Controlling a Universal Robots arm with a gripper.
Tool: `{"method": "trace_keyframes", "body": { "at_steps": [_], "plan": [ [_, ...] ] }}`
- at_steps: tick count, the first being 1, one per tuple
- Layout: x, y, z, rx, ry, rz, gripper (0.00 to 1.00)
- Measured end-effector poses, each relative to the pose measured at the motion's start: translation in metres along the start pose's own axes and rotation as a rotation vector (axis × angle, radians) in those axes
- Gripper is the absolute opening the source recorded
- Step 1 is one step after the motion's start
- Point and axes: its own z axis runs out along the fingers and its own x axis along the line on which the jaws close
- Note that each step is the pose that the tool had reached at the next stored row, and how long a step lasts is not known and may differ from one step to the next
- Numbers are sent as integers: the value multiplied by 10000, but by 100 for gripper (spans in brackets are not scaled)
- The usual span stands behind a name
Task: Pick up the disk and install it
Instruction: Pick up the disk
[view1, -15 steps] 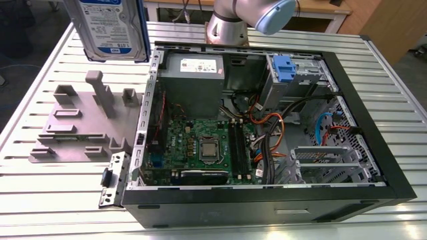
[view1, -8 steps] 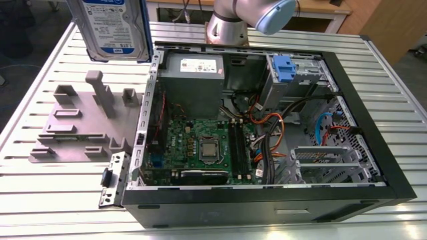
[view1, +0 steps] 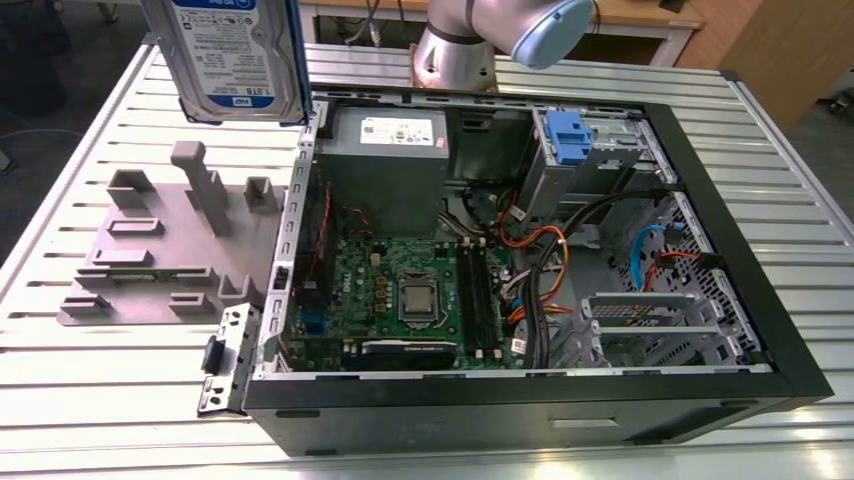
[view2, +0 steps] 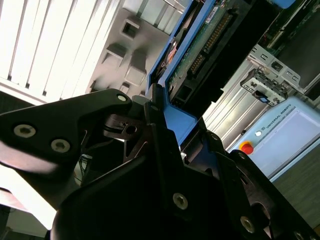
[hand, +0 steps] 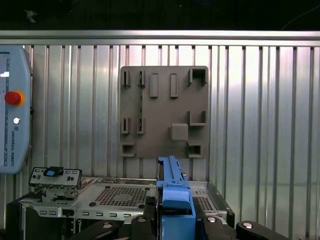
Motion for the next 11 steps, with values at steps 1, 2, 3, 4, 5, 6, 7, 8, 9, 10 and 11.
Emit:
{"method": "trace_keyframes", "body": {
  "at_steps": [1, 2, 3, 4, 5, 6, 7, 8, 9, 10, 11],
  "plan": [
    [0, -6, 0, 0, 0, 0, 36],
    [0, -13, 1, 0, 0, 0, 36],
    [0, -19, 1, 0, 0, 0, 36],
    [0, -25, 1, 1, 0, 0, 36],
    [0, -32, 1, 0, 0, 0, 36],
    [0, -38, 1, 0, 0, 0, 36],
    [0, -43, 1, 0, 0, 0, 36],
    [0, -49, 1, 0, 1, 0, 36],
    [0, -55, 2, 0, 0, 0, 36],
    [1, -60, 2, 0, 0, 0, 36],
    [0, -66, 2, 0, 1, 0, 36]
  ]
}}
